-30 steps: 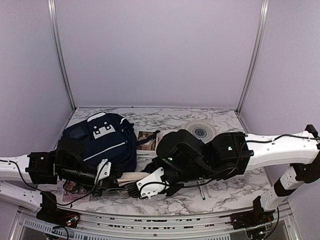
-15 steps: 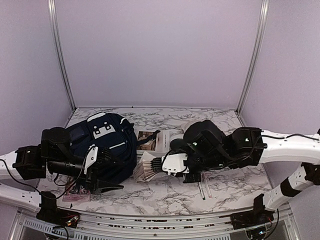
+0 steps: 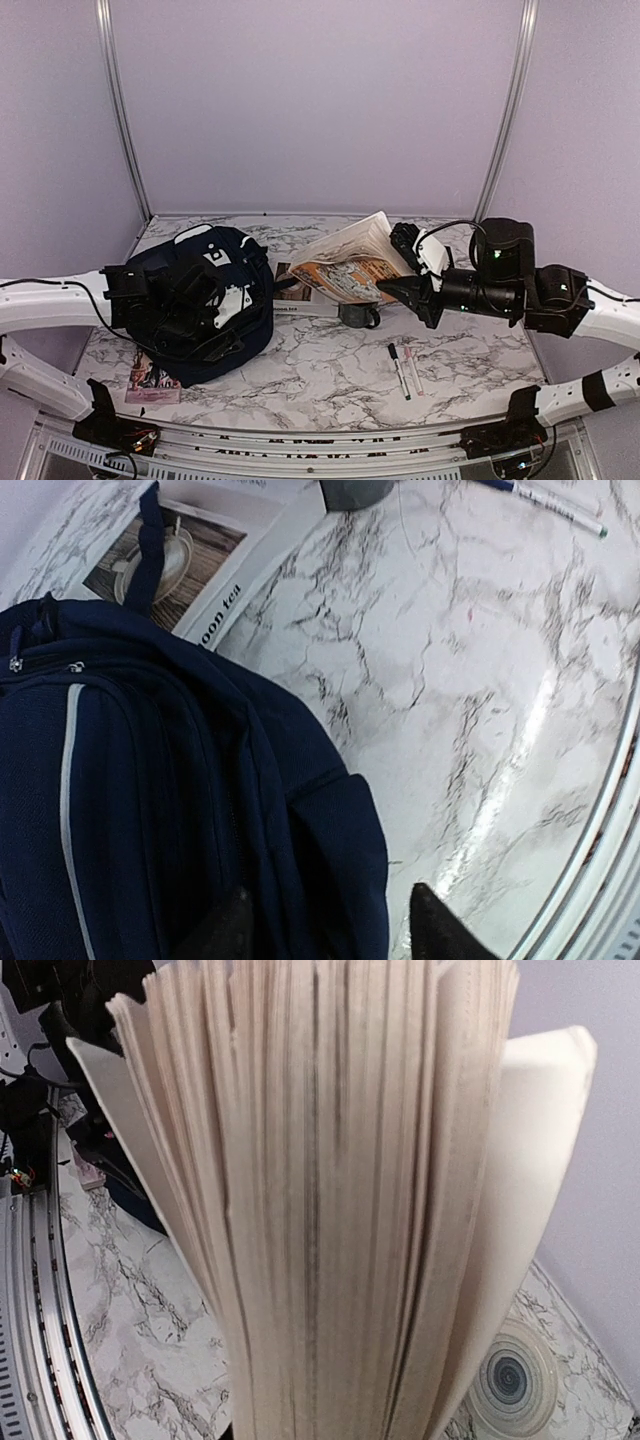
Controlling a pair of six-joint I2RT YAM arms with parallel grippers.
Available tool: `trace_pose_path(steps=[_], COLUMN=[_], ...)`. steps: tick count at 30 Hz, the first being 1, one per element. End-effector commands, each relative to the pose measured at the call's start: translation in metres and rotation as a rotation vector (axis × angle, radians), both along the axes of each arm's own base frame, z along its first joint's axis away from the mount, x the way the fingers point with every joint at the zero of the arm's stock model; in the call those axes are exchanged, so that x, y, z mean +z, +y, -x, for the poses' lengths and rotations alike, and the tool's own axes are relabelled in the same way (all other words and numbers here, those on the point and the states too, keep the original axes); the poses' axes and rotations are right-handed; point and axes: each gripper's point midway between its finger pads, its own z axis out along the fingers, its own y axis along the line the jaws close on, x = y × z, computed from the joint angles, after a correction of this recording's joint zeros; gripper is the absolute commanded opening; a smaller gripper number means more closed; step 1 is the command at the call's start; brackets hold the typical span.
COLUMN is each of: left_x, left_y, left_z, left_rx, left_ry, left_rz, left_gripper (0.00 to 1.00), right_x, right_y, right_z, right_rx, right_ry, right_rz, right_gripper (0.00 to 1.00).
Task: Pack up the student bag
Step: Pick up the largest pocket of the bag from the student bag.
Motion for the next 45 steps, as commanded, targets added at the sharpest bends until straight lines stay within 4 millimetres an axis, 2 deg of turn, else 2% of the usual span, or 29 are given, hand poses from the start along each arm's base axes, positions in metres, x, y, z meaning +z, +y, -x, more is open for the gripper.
trace_pose_path(steps=[1,3,8,13,16,18,20,23,24,25,27,31,34,37,39,42,45], left_x=[-0.017,-0.017,-0.036,-0.040,-0.053,-0.062,-0.068,-0.063,-0.057,-0.047,-0.022,0.041,0.089,0.124,0.141,0.164,0.187], left_y=[0.029,0.030,0.038,0.044,0.044,0.047,0.047,0.041,0.039,0.037,0.033,0.031,0.036,0.041,0.039,0.036,0.037], left_z=[-0.016,-0.022,-0.030,-0.044,-0.043,-0.042,-0.041,-0.043,-0.044,-0.046,-0.049,-0.054,-0.058,-0.059,-0.058,-0.060,-0.066], left_rx=[0.092,0.104,0.132,0.169,0.156,0.150,0.139,0.135,0.140,0.148,0.168,0.186,0.198,0.191,0.176,0.160,0.159], left_ry=[-0.015,-0.008,0.006,-0.029,0.000,0.019,0.035,0.036,0.026,0.009,-0.036,-0.157,-0.268,-0.350,-0.379,-0.417,-0.481], left_rz=[-0.169,-0.187,-0.275,-0.342,-0.384,-0.427,-0.450,-0.424,-0.405,-0.377,-0.307,-0.154,-0.074,-0.031,0.003,0.036,0.033], left_gripper=[0.39,0.40,0.42,0.39,0.56,0.59,0.53,0.17,0.06,0.00,0.00,0.00,0.00,0.00,0.00,0.00,0.00], right_x=[0.024,0.020,0.015,0.016,0.017,0.016,0.016,0.015,0.016,0.016,0.018,0.020,0.024,0.028,0.033,0.033,0.012], right_y=[0.019,0.025,0.036,0.043,0.045,0.045,0.047,0.049,0.050,0.050,0.048,0.046,0.051,0.062,0.076,0.112,0.153], right_z=[-0.002,-0.001,0.000,0.004,0.005,0.005,0.007,0.010,0.011,0.011,0.012,0.015,0.024,0.029,0.029,0.034,0.035], right_rx=[0.026,0.046,0.081,0.117,0.125,0.127,0.136,0.155,0.161,0.162,0.162,0.177,0.243,0.317,0.366,0.483,0.602], right_ry=[0.025,0.037,0.044,0.054,0.057,0.062,0.069,0.079,0.082,0.085,0.082,0.065,0.043,-0.015,-0.084,-0.247,-0.488], right_rz=[-0.135,-0.136,-0.137,-0.154,-0.162,-0.167,-0.171,-0.183,-0.188,-0.194,-0.202,-0.213,-0.217,-0.218,-0.211,-0.144,0.010], right_gripper=[0.00,0.00,0.00,0.00,0.00,0.00,0.00,0.00,0.00,0.00,0.00,0.00,0.00,0.00,0.00,0.00,0.00])
